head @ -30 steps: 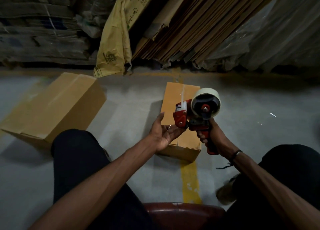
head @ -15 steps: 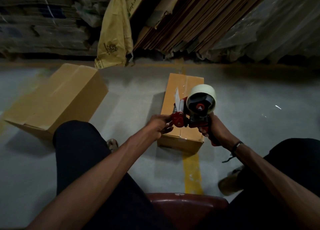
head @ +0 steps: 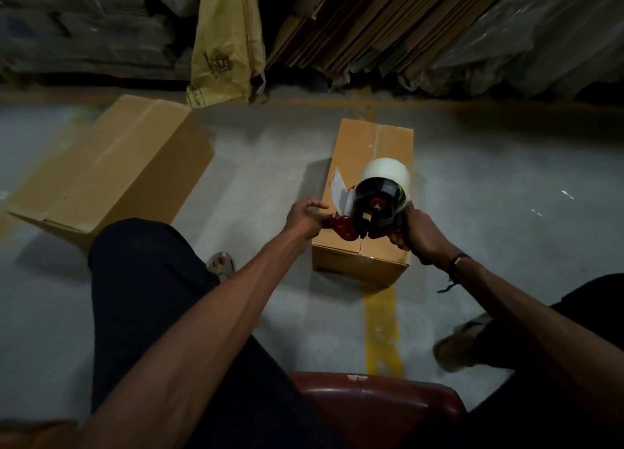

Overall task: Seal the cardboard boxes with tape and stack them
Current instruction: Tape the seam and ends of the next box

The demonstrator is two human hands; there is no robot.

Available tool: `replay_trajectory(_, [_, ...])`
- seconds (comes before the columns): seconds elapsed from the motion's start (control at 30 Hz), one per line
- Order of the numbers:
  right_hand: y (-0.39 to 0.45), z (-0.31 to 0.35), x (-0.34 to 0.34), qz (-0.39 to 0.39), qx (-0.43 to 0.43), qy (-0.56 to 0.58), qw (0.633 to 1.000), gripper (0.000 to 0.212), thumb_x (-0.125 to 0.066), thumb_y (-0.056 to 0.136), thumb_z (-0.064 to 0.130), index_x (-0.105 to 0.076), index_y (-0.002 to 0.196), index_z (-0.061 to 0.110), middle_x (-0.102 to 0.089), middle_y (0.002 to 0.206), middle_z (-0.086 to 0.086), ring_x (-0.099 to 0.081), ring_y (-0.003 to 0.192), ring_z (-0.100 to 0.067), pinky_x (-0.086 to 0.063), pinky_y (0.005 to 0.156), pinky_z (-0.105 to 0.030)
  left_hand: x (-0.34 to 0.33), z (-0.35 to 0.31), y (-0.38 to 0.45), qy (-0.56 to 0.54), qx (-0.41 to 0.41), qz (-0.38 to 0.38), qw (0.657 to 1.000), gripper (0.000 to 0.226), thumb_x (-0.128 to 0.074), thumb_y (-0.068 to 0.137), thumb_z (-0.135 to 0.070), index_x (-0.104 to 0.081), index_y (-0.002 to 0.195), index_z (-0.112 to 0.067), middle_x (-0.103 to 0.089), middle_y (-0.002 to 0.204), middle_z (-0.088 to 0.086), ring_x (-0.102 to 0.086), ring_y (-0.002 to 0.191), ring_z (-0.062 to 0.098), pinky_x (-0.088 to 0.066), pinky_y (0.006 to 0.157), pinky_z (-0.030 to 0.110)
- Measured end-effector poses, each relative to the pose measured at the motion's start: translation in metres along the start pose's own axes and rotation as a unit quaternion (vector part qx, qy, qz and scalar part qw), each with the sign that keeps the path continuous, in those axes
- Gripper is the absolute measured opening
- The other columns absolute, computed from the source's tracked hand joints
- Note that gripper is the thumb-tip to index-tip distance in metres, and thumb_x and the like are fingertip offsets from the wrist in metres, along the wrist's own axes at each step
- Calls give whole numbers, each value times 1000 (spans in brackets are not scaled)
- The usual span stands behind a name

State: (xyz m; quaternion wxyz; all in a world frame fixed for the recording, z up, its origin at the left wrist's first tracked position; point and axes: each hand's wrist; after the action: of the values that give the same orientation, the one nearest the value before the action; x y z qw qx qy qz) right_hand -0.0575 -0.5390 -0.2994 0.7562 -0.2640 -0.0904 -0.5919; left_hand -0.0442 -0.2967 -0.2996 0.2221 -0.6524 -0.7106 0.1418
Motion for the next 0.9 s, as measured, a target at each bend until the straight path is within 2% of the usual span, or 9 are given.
replay_trajectory(0.07, [10,-8,-7,7,-11,-28,1000,95,-2,103,64,-65,71,1,-64,60,-13,-52,48,-15,-42,49,-16,4,11,14,29,5,-22,999,14,-71,91,6,-64,101,1,-64,88,18,-63,48,3,-47,45,17])
replay_trajectory(0.13, [17,-21,-8,-1,-26,-71,997,93,-1,106,58,-65,69,2,-67,59,-13,-55,45,-16,-43,51,-14,17,28,31,85,9,-69,994,23,-88,78,-6,-71,94,-7,-74,95,16,-72,71,17,-61,67,27])
replay_trajectory(0.2, [24,-42,-4,-13,-36,-109,993,85,-5,109,52,-66,72,6,-69,60,-12,-59,45,-14,-45,53,-15,35,49,47,103,19,-101,989,28,-94,72,-9,-69,84,-14,-76,95,17,-73,82,25,-63,80,35])
replay_trajectory(0.3, [27,-77,-5,-19,-69,-146,987,69,-16,113,38,-68,88,0,-68,56,-9,-59,43,-10,-44,51,-16,48,76,63,123,22,-104,987,31,-94,71,-11,-65,83,-15,-76,91,16,-75,82,26,-61,77,35])
replay_trajectory(0.33, [30,-86,-7,-26,-70,-163,984,67,-18,113,36,-67,85,1,-67,55,-8,-59,44,-10,-45,53,-21,47,84,70,132,20,-100,986,31,-94,72,-13,-65,83,-16,-76,89,14,-76,80,25,-61,76,35])
replay_trajectory(0.47, [39,-102,-17,-41,-62,-200,977,88,-5,108,54,-59,49,15,-64,50,-8,-60,46,-11,-48,62,-30,36,115,96,127,27,-98,987,29,-90,77,-13,-63,87,-16,-76,86,13,-77,75,21,-63,78,39])
replay_trajectory(0.6, [51,-115,-24,-37,-80,-214,973,91,-4,106,57,-62,52,11,-64,49,-6,-61,48,-14,-50,63,-35,33,136,112,123,44,-111,985,27,-86,82,-16,-61,88,-20,-75,81,5,-77,74,19,-62,83,49])
replay_trajectory(0.73, [60,-127,-28,-38,-68,-238,968,100,4,97,71,-60,55,7,-61,49,-7,-62,53,-23,-55,66,-40,27,140,122,118,33,-120,985,27,-81,86,-14,-56,86,-24,-72,76,-1,-76,73,19,-60,85,50])
replay_trajectory(0.9, [68,-138,-32,-43,-66,-266,961,90,10,92,70,-61,80,16,-59,56,-8,-56,52,-25,-50,56,-40,23,151,138,131,32,-119,984,28,-81,86,-15,-55,86,-26,-71,69,-7,-75,75,21,-58,88,51])
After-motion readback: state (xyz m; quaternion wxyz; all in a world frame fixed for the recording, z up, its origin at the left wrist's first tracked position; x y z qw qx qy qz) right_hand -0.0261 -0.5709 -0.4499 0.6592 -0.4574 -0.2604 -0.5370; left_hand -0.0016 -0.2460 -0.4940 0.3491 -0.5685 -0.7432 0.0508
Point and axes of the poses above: each hand's wrist, its own y-axis towards the middle knuckle, its own x-axis out of the back of the hand, z = x × y
